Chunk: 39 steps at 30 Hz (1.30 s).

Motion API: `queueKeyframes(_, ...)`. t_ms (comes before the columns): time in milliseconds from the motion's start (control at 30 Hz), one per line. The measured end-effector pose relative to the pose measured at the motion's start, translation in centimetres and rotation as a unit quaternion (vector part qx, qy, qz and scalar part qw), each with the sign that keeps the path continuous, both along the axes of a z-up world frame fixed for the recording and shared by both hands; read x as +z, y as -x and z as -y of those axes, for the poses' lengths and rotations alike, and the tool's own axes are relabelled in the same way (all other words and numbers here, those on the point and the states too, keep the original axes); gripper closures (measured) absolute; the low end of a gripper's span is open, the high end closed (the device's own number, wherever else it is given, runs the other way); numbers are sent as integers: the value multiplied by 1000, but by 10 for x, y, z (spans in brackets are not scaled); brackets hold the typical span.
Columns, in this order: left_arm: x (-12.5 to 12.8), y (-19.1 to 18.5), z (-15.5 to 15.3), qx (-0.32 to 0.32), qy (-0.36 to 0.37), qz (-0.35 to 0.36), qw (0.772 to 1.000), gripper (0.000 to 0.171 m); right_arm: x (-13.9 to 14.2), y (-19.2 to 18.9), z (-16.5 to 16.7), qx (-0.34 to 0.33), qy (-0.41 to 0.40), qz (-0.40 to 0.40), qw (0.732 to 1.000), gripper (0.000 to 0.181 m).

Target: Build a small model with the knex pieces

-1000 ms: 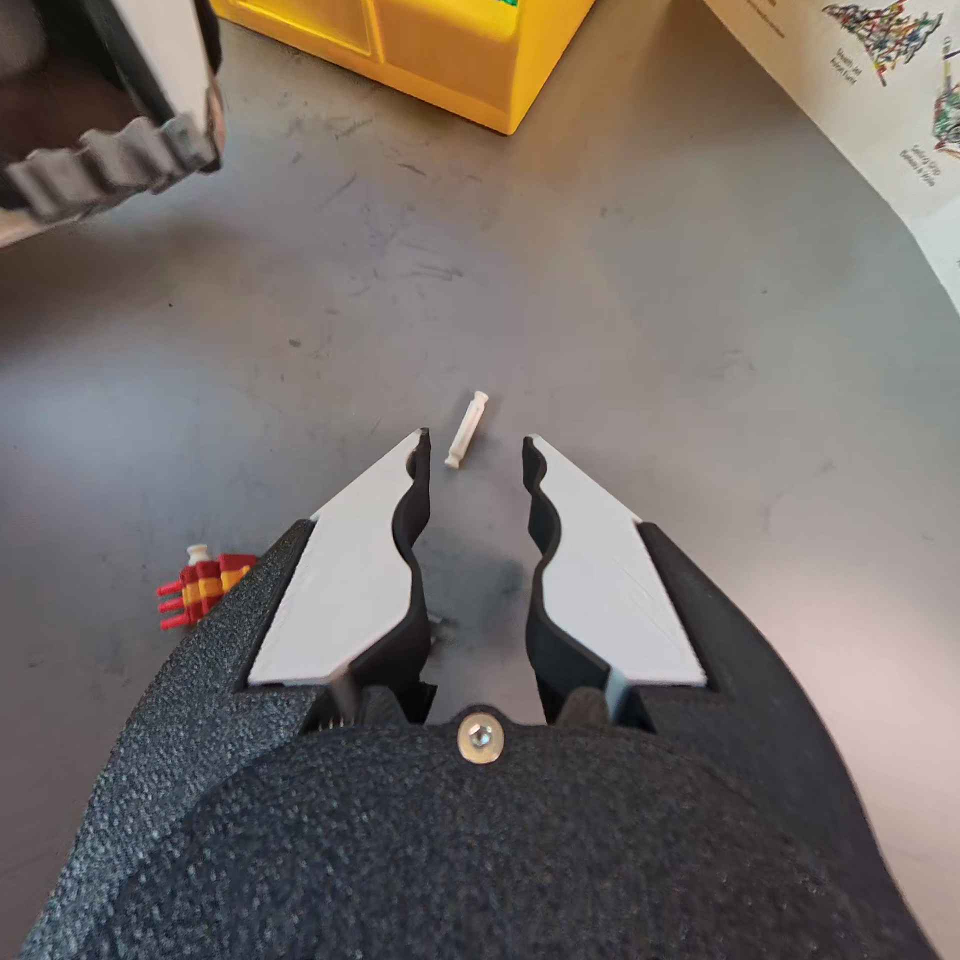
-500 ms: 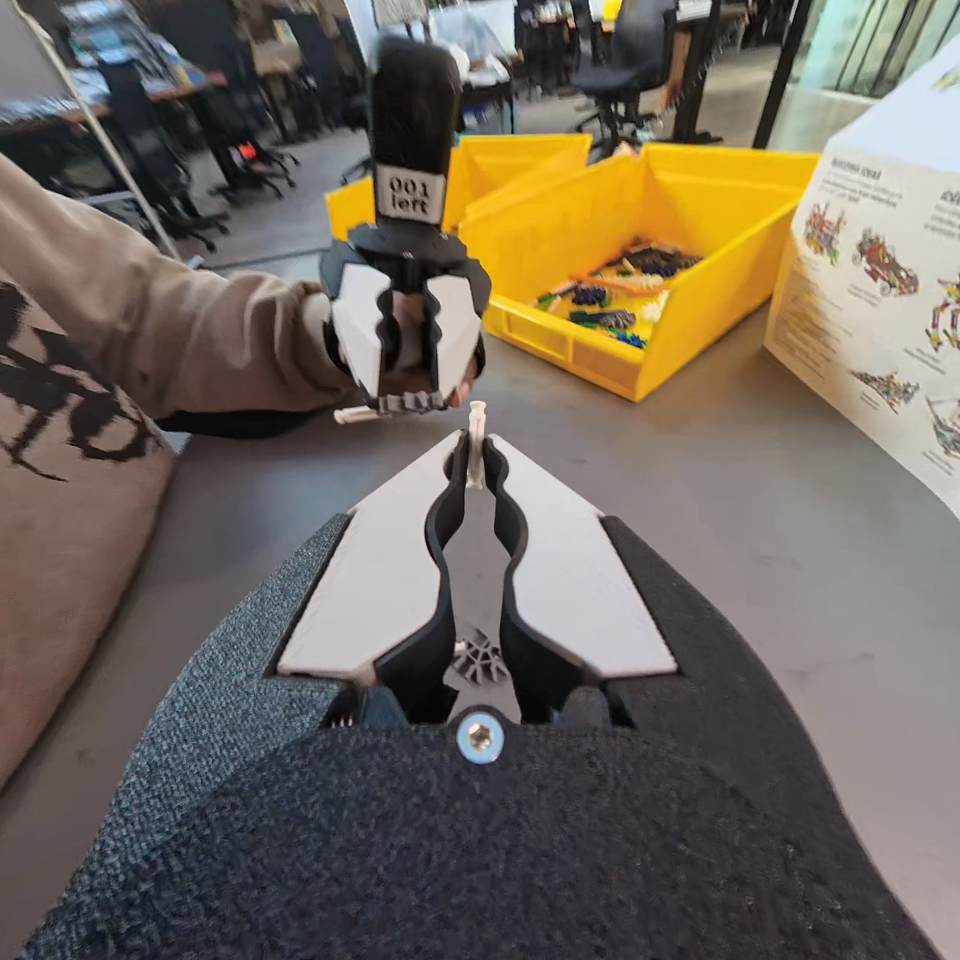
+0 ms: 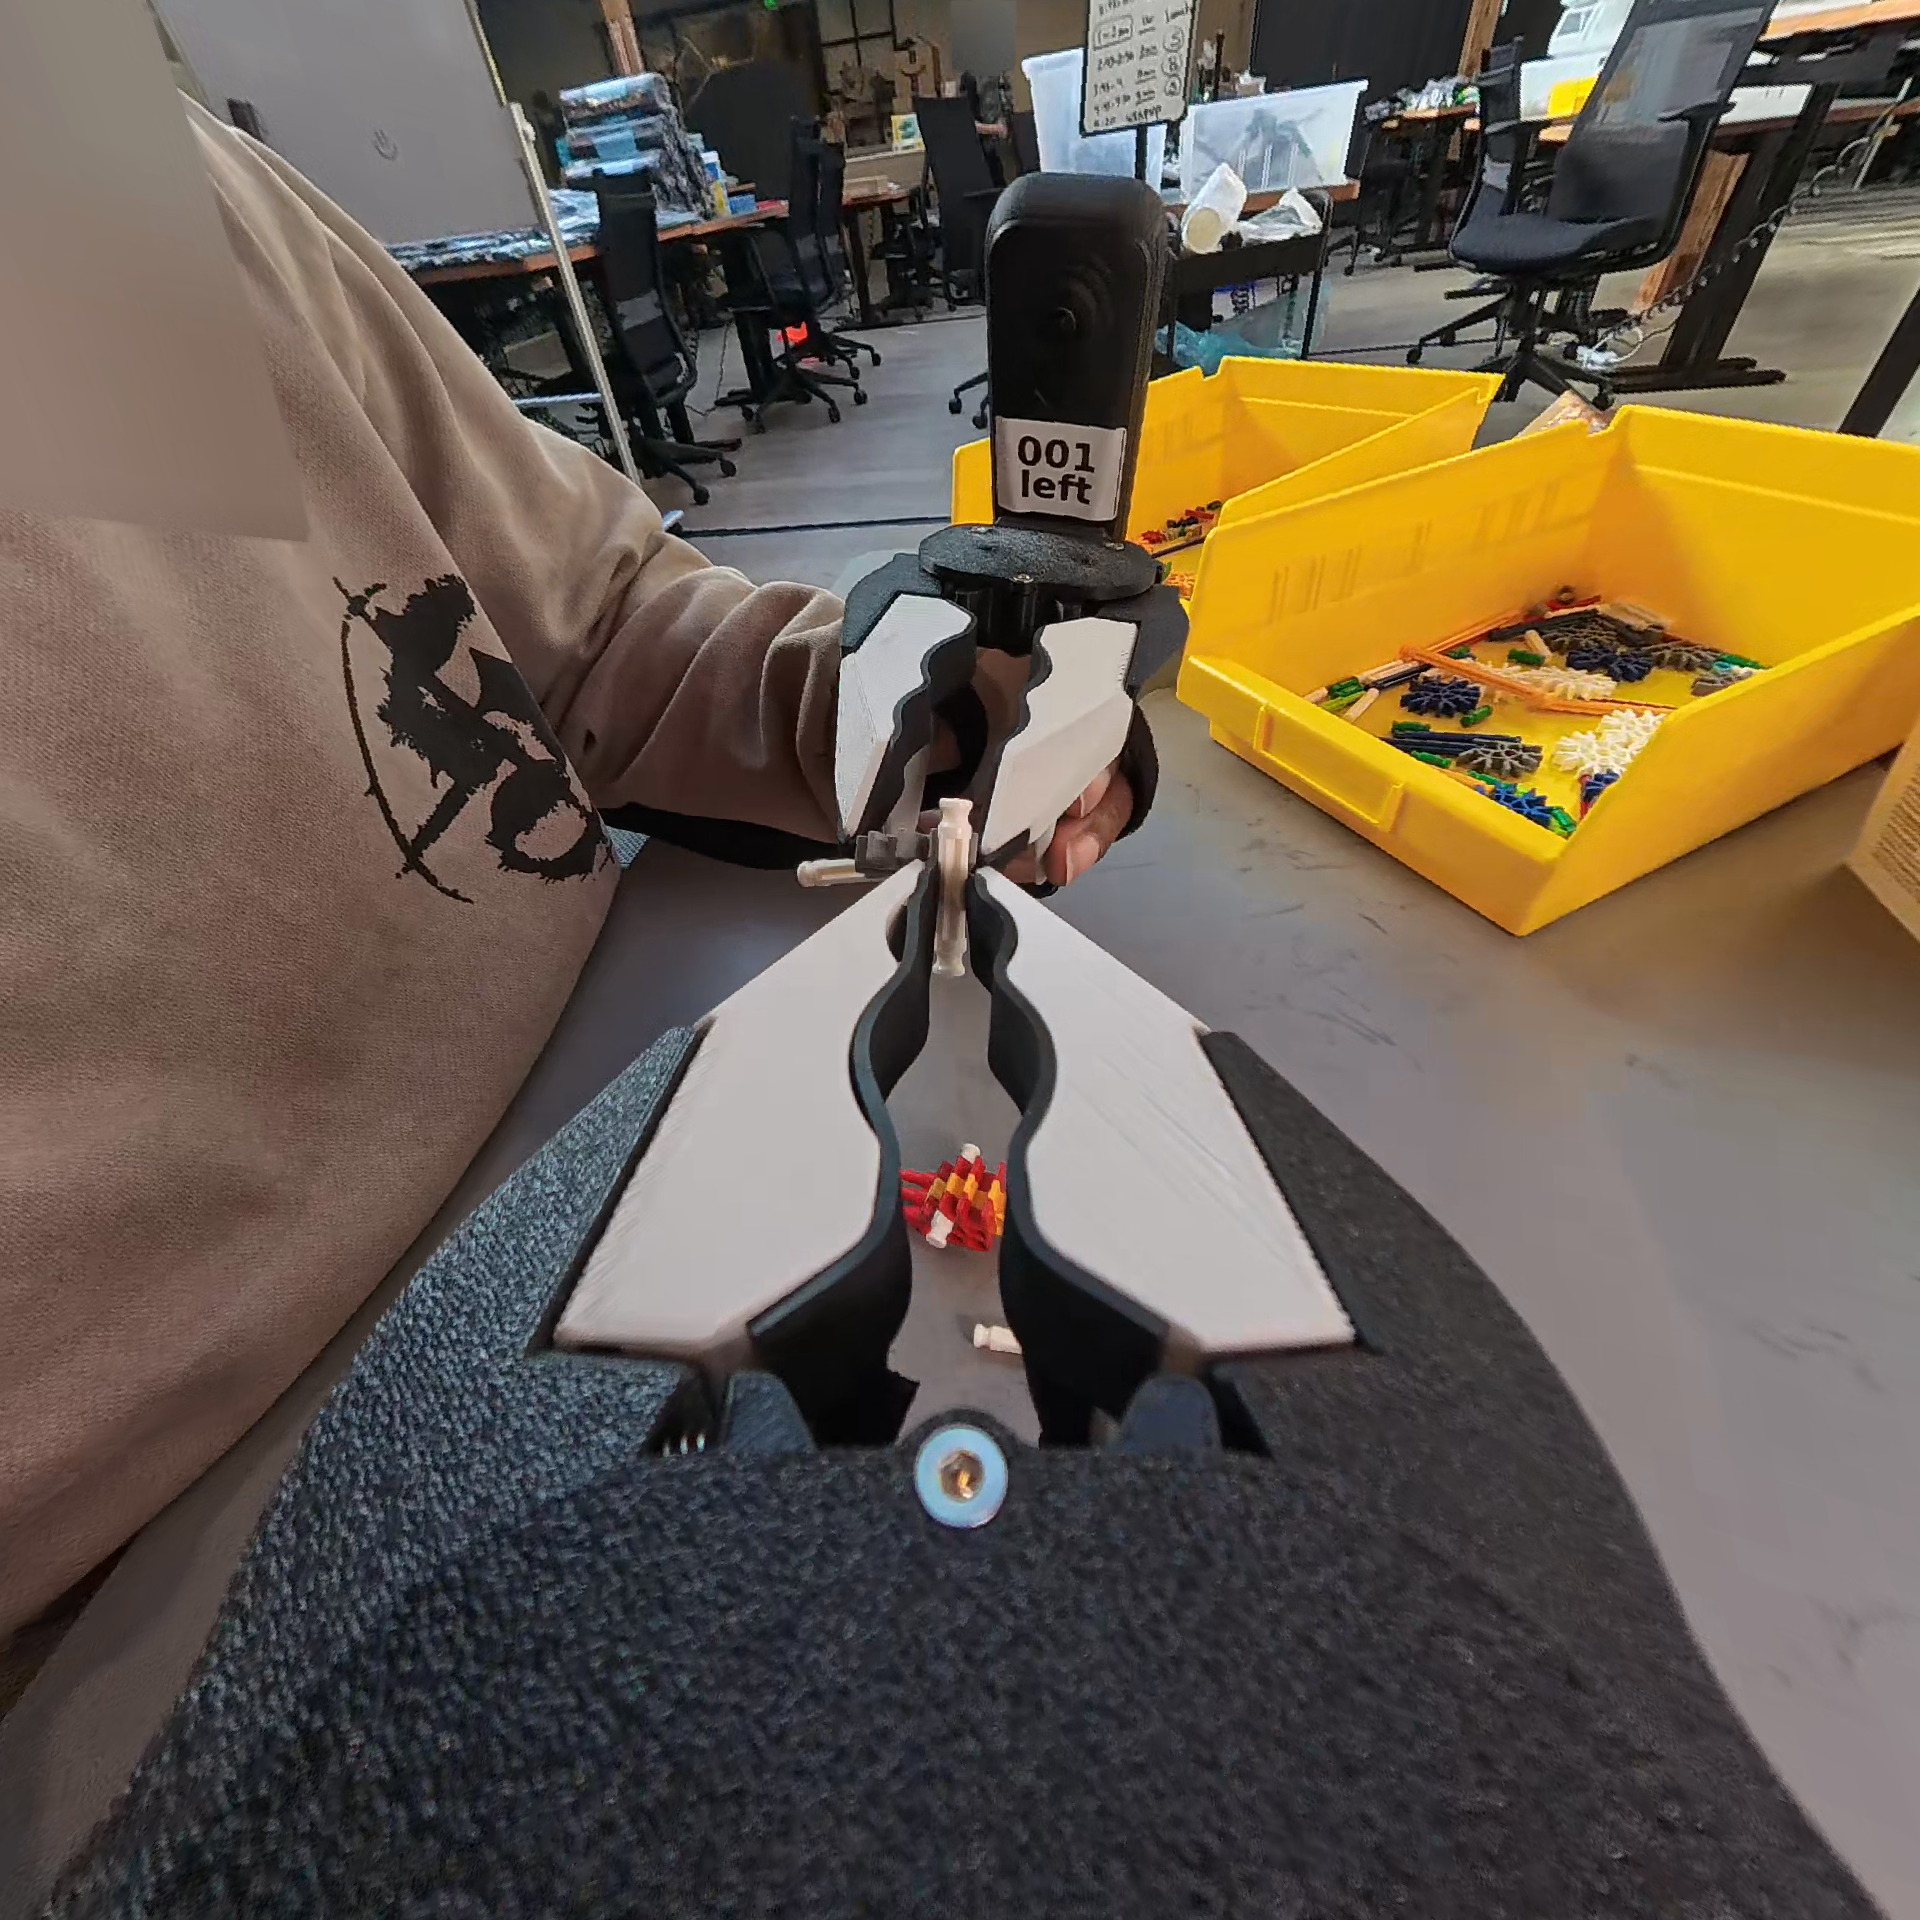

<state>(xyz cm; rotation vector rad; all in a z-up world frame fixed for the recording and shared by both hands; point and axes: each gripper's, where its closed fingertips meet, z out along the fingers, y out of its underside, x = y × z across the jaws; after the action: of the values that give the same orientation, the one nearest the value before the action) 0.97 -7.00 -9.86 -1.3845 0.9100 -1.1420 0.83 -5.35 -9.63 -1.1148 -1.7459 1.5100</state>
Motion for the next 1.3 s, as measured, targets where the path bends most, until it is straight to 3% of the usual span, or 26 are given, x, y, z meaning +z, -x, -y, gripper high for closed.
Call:
queueKeyframes(167, -10, -3, -5, 4, 35, -15, 999, 149, -8, 2, -2, -13, -23, 18, 1000, 179)
queueKeyframes(233, -14, -1, -10, 16, 53, -13, 998, 167, -9, 2, -1, -12, -31, 20, 999, 179)
queueKeyframes(433, -31, -3, -16, 28, 93, -53, 994, 171, -23, 0, -6, -27, -66, 56, 996, 179)
queueKeyframes(567, -64, -17, -11, 16, 122, -131, 984, 171, -54, -11, -5, -25, -77, 117, 990, 179)
queueKeyframes(800, -98, -38, 6, -14, 126, -229, 965, 171, -103, -50, 0, -39, -83, 200, 975, 179)
queueKeyframes(1033, -112, -34, 5, -1, 97, -290, 952, 157, -129, -65, -5, -36, -100, 261, 959, 179)
queueKeyframes(1300, -121, -56, 21, -18, 37, -346, 937, 141, -139, -75, -5, -36, -137, 302, 943, 178)
